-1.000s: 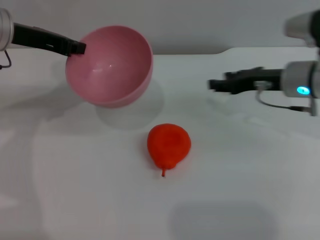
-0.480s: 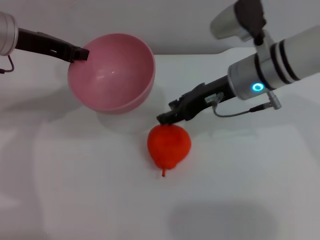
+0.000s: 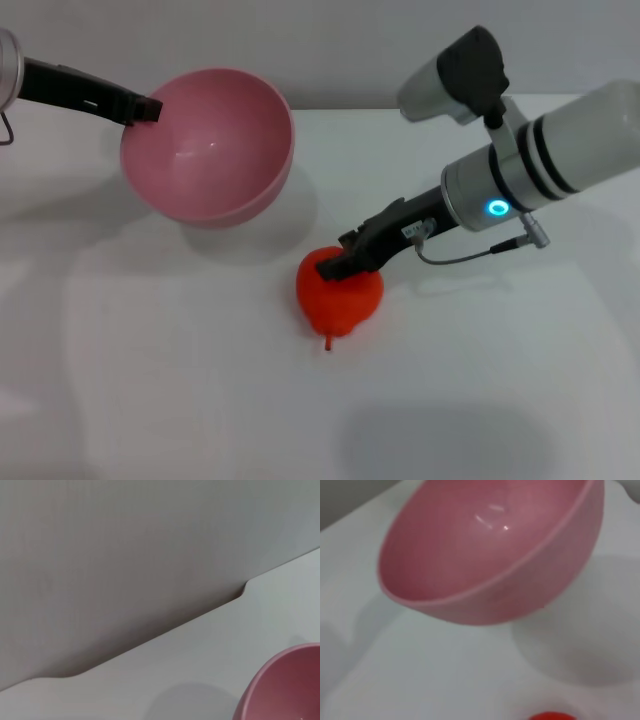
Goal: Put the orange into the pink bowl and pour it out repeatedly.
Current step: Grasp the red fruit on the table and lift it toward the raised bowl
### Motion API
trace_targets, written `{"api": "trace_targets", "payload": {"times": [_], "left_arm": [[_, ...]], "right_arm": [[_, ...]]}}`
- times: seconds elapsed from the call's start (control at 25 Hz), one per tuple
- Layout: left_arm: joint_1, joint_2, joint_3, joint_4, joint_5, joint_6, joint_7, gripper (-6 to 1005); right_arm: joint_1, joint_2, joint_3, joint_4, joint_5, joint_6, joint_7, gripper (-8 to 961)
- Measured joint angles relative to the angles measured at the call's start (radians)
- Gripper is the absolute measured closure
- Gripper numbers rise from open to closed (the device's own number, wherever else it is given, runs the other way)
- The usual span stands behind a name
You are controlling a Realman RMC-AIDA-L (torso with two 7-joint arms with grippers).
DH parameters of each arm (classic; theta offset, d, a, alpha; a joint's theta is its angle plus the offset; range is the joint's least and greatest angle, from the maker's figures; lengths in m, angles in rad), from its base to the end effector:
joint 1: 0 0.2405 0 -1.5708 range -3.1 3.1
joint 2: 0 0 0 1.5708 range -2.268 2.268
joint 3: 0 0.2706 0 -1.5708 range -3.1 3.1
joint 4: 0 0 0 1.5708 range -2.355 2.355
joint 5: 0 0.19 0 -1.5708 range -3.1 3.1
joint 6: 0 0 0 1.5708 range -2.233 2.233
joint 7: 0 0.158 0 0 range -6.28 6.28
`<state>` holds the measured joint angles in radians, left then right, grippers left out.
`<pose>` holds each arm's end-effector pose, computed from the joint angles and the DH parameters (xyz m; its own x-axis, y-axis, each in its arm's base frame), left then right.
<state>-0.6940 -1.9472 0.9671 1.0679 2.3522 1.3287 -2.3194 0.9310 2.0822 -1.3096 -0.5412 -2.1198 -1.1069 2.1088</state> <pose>-0.2207 0.4221 0.0604 0.7325 0.6338 0.2484 0.6653 -0.5894 -0.4582 0.1683 0.3933 -0.1054 0.8238 -0.5662 -0.0275 -0.5626 -0.8105 -0.1630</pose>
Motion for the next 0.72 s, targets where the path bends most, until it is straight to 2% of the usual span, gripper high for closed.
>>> {"api": "trace_targets", "payload": {"times": [0.56, 0.72], "left_arm": [[-0.003, -0.015, 0.007, 0.010, 0.011, -0.003, -0.003, 958], [-0.001, -0.016, 0.007, 0.011, 0.012, -0.010, -0.003, 958]], "right_arm": [[-0.017, 0.005, -0.061, 0.071, 0.064, 0.096, -0.008, 381], [-0.020, 0.005, -0.080, 0.061, 0.067, 0.100, -0.009, 563]]}}
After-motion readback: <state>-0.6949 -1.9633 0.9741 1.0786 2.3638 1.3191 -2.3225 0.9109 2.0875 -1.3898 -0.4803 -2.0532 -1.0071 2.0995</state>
